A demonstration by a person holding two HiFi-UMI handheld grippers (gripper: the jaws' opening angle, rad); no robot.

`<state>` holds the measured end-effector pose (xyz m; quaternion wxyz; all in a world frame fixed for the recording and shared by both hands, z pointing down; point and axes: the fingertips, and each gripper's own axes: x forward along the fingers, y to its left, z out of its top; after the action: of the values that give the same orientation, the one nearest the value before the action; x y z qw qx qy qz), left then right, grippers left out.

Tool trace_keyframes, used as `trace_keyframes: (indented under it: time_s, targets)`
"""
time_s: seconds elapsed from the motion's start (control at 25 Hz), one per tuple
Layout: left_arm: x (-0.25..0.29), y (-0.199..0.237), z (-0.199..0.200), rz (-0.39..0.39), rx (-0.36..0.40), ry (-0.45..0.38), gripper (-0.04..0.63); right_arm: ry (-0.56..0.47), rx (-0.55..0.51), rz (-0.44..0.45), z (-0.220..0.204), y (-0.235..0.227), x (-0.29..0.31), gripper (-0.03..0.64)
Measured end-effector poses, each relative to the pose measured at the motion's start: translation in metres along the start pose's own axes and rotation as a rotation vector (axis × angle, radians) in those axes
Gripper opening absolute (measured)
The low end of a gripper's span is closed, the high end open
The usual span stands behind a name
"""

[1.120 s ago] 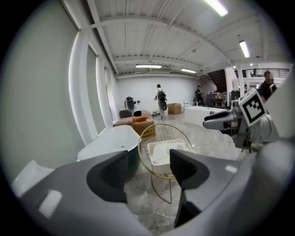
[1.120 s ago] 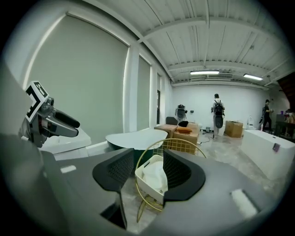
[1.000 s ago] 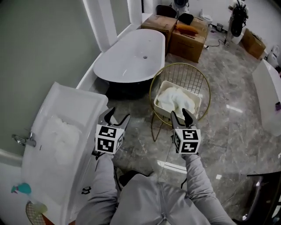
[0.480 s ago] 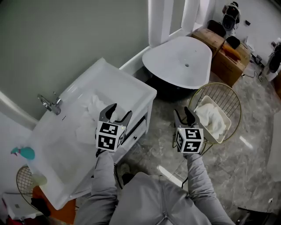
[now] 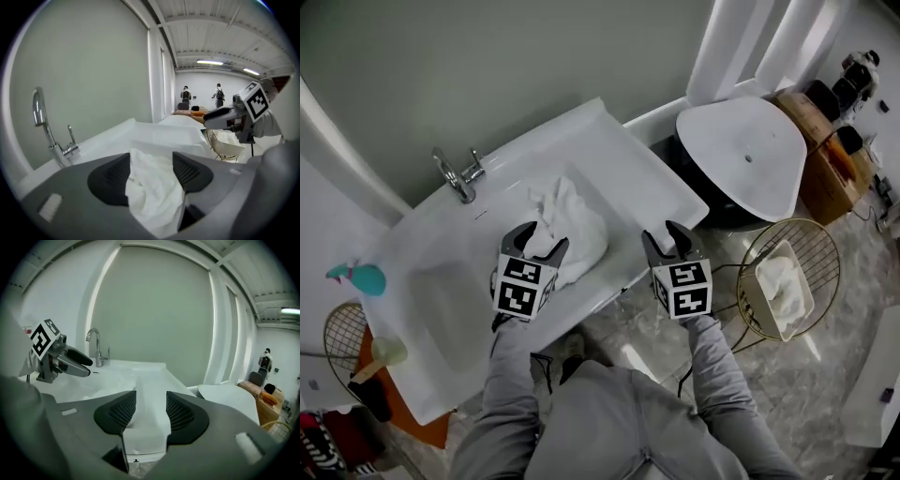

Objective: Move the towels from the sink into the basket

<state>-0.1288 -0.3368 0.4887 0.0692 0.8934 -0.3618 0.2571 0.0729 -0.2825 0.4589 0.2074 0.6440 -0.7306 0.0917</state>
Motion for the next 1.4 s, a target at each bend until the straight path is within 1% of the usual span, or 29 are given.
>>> trace_keyframes:
  time_s: [0.2, 0.28, 0.36, 0.44, 0.52, 0.6, 0.72, 0.88, 1.12, 1.28, 1.4]
  targets:
    - [-0.002, 0.040, -0.048, 0.014, -0.064, 0.066, 0.316, 0.042, -0.072, 0.086, 0.014, 0.051, 0.054, 0.181]
    - [0.000, 0.051, -0.065, 0.012, -0.090, 0.090, 0.316, 0.074, -0.098, 0.119, 0.015, 0.068, 0.073, 0.183]
    - [0.001, 0.057, -0.079, 0.000, -0.113, 0.121, 0.316, 0.128, -0.124, 0.161, 0.012, 0.085, 0.091, 0.192]
    - [0.003, 0.056, -0.089, -0.041, -0.141, 0.144, 0.316, 0.210, -0.140, 0.202, 0.003, 0.100, 0.107, 0.204]
    - [0.007, 0.048, -0.102, -0.104, -0.156, 0.174, 0.316, 0.293, -0.156, 0.231, -0.010, 0.112, 0.124, 0.215]
    - [0.013, 0.041, -0.119, -0.153, -0.145, 0.223, 0.322, 0.362, -0.184, 0.253, -0.021, 0.122, 0.138, 0.227]
    - [0.019, 0.033, -0.143, -0.193, -0.128, 0.291, 0.331, 0.440, -0.222, 0.282, -0.035, 0.134, 0.156, 0.241]
    - [0.029, 0.024, -0.167, -0.247, -0.140, 0.353, 0.359, 0.519, -0.251, 0.299, -0.049, 0.145, 0.182, 0.250]
    - [0.046, 0.011, -0.195, -0.299, -0.127, 0.427, 0.396, 0.641, -0.292, 0.275, -0.079, 0.151, 0.214, 0.261]
    - [0.056, 0.008, -0.209, -0.309, -0.103, 0.454, 0.413, 0.730, -0.334, 0.269, -0.106, 0.153, 0.225, 0.275]
    - [0.064, 0.006, -0.215, -0.314, -0.121, 0.460, 0.422, 0.770, -0.330, 0.271, -0.118, 0.155, 0.232, 0.276]
